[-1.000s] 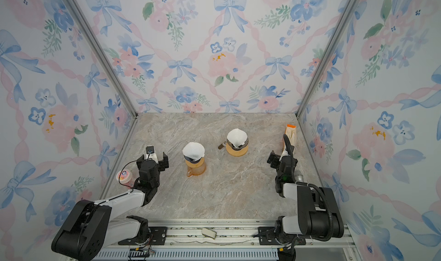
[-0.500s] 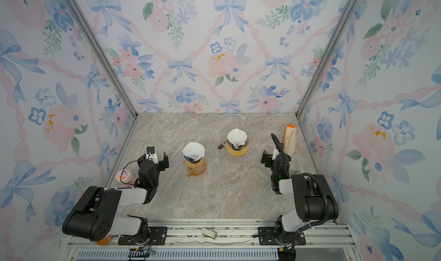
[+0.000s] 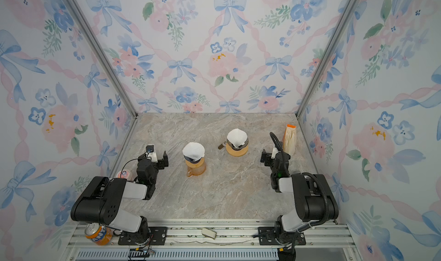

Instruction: Place the coffee filter in the dripper

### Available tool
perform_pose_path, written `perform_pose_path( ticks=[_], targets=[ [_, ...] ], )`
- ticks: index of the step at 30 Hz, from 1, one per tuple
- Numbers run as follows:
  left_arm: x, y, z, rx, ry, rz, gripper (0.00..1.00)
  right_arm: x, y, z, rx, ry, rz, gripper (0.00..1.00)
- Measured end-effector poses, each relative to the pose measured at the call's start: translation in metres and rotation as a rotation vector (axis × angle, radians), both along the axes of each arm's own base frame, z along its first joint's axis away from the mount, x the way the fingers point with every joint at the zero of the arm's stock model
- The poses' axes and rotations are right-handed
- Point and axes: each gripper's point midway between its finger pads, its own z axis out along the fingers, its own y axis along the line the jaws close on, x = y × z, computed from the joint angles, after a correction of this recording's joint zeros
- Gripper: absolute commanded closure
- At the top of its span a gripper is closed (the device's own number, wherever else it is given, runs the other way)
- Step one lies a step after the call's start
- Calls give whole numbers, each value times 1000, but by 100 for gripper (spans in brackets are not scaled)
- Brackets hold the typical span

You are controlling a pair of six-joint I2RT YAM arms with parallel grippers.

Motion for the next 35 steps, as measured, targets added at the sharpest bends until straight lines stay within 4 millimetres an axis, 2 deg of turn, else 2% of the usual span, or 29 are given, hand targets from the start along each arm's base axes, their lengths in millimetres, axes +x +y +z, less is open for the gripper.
perform_pose_path(
  ticks=[3, 11, 35],
  targets=[
    [0, 4, -4, -15, 3, 3, 2, 0, 0, 0, -4, 0, 1, 4],
    [2, -1, 1, -38, -24, -20, 2, 0, 1, 0, -6, 1, 5, 3],
    [2, -1, 1, -39, -23, -20, 2, 0, 2, 0, -7, 1, 8, 3]
  ],
)
